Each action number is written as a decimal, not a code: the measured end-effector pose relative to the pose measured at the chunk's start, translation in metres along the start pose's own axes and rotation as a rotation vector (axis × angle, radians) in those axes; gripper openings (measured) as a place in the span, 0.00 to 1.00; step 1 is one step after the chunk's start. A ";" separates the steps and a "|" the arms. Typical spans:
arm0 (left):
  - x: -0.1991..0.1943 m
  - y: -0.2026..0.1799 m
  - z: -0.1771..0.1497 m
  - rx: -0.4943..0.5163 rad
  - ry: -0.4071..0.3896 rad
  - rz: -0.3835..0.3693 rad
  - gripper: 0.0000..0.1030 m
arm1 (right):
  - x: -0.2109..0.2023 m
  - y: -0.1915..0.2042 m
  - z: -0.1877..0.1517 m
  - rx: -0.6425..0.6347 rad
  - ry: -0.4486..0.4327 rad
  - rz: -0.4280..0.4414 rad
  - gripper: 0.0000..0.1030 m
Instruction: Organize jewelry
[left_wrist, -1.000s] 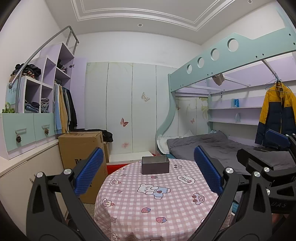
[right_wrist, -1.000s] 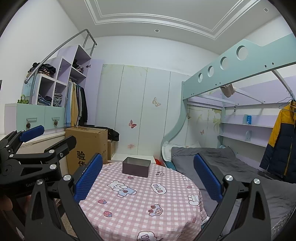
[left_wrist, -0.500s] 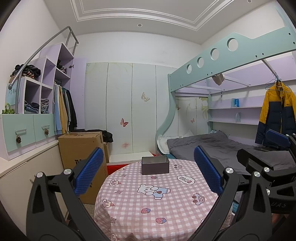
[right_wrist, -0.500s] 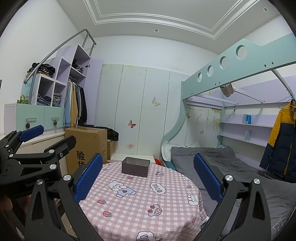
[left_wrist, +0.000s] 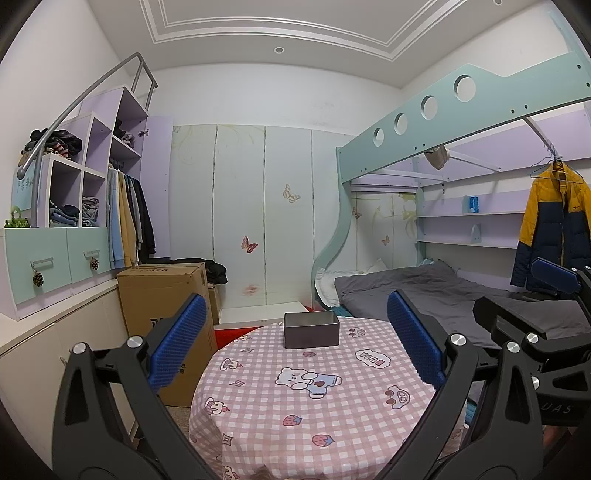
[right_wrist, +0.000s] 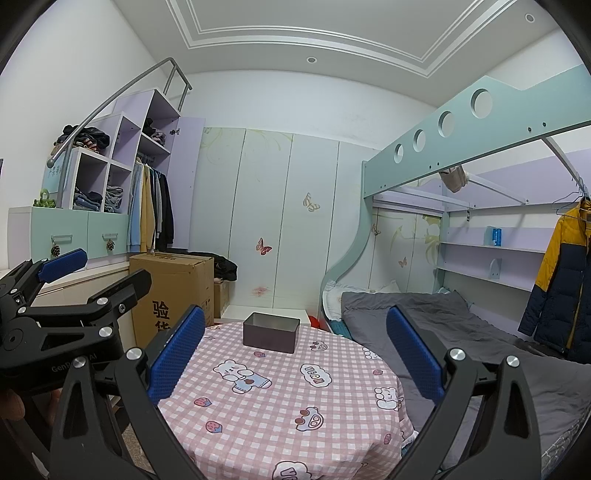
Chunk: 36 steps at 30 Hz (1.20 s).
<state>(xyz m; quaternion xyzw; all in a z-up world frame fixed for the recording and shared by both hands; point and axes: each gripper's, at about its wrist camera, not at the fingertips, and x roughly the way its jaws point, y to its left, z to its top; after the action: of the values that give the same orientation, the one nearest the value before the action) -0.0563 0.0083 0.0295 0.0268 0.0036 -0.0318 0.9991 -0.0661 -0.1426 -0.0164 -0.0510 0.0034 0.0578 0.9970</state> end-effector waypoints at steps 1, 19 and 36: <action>0.001 0.000 0.000 0.000 0.001 0.001 0.94 | 0.000 0.000 0.000 0.000 0.000 -0.001 0.92; 0.002 0.002 -0.001 0.000 0.003 0.001 0.94 | 0.001 -0.001 -0.001 0.002 0.004 -0.002 0.92; 0.004 0.006 -0.007 0.001 0.014 0.005 0.94 | 0.005 0.000 -0.008 0.011 0.022 -0.009 0.92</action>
<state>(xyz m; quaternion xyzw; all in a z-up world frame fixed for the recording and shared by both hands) -0.0520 0.0139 0.0227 0.0276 0.0104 -0.0291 0.9991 -0.0613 -0.1426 -0.0240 -0.0462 0.0146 0.0525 0.9974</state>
